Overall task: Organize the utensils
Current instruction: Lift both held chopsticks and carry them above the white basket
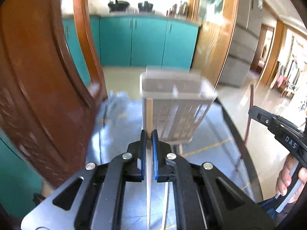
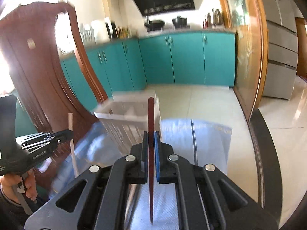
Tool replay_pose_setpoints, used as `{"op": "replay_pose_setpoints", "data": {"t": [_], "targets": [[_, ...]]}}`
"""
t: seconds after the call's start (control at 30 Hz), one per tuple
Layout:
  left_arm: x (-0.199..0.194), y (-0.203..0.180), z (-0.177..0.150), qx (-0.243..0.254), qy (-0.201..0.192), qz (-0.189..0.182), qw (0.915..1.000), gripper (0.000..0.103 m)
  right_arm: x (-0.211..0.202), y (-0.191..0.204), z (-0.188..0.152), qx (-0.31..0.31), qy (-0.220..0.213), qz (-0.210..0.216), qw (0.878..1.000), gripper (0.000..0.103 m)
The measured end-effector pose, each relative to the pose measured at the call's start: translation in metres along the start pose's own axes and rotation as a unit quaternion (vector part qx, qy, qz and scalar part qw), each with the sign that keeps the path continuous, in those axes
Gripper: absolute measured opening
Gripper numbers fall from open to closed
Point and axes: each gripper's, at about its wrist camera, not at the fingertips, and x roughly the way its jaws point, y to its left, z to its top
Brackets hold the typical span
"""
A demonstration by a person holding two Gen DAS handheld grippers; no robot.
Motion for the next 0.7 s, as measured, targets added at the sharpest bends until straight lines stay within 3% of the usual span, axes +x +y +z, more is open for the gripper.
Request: {"op": "replay_pose_setpoints", "data": {"t": [0.17, 0.33, 0.53, 0.7], "targets": [[-0.076, -0.003, 0.035, -0.004, -0.086, -0.019, 0.9961, 0.007, -0.048, -0.001, 0.039, 0.018, -0.069, 0.015, 0.997, 0.007], [-0.119, 0.002, 0.079, -0.021, -0.152, -0.037, 0.9874, 0.007, -0.055, 0.009, 0.084, 0.034, -0.109, 0.029, 0.993, 0.007], [-0.125, 0.023, 0.107, -0.08, -0.208, -0.042, 0.974, 0.007, -0.045, 0.017, 0.107, 0.07, -0.157, 0.035, 0.984, 0.007], [-0.114, 0.051, 0.12, -0.148, -0.251, -0.042, 0.9557, 0.007, -0.024, 0.012, 0.116, 0.106, -0.167, 0.021, 0.98, 0.007]]}}
